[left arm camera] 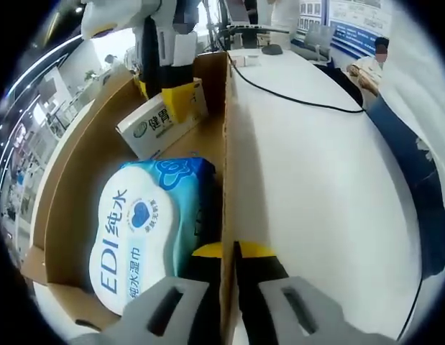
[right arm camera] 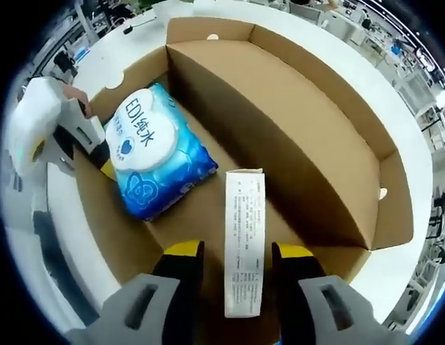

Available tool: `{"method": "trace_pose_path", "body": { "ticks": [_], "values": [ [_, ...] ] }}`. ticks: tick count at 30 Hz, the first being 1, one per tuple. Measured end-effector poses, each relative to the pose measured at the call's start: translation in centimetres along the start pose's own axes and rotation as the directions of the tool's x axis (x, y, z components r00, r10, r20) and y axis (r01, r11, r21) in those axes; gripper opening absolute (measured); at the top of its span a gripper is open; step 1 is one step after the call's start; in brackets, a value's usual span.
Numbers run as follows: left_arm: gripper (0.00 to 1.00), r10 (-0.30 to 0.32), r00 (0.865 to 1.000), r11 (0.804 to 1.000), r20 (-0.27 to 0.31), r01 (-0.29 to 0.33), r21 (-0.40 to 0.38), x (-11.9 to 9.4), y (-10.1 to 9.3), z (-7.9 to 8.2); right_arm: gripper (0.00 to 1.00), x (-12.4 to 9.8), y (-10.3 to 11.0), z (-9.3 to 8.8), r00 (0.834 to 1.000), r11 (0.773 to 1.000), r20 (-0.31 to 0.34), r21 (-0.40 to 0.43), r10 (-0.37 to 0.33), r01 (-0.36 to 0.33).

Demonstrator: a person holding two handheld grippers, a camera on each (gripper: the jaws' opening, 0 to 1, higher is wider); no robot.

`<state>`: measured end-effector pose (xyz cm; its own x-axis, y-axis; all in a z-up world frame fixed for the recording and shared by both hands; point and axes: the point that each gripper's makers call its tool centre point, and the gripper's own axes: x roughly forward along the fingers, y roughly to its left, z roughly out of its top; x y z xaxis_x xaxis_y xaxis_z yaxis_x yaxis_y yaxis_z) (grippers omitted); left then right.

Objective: Operate the shoe box by opening the lid, removing the specified soft item, and placing it in the target area until the item is outside and the box remains undamaged.

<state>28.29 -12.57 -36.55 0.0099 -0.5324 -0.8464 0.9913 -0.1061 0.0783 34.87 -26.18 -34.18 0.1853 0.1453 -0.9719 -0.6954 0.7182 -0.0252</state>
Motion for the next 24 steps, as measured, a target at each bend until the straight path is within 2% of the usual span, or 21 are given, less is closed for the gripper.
{"method": "trace_pose_path", "body": {
  "ticks": [4,11,16,21,24],
  "values": [
    [0.01,0.001,1.000,1.000,0.000,-0.001,0.001,0.0,0.0,0.0,0.44,1.3,0.3,-0.3,1.000,1.000,-0.019,0.002,0.016,-0.016],
    [0.01,0.000,1.000,1.000,0.000,0.000,0.001,0.0,0.0,-0.1,0.43,1.7,0.1,-0.7,1.000,1.000,-0.023,0.024,0.021,-0.020],
    [0.01,-0.003,1.000,1.000,0.001,0.003,0.005,0.0,0.0,0.0,0.35,1.7,-0.1,-0.5,1.000,0.999,-0.012,0.026,0.021,-0.021],
    [0.01,-0.003,1.000,1.000,0.001,0.003,0.004,0.0,0.0,0.0,0.35,1.9,-0.1,-0.5,1.000,1.000,-0.010,0.021,0.020,-0.020],
    [0.01,-0.004,1.000,1.000,0.000,0.003,0.003,0.0,0.0,0.0,0.30,2.1,-0.2,-0.6,1.000,1.000,-0.011,0.018,0.018,-0.018]
  ]
}}
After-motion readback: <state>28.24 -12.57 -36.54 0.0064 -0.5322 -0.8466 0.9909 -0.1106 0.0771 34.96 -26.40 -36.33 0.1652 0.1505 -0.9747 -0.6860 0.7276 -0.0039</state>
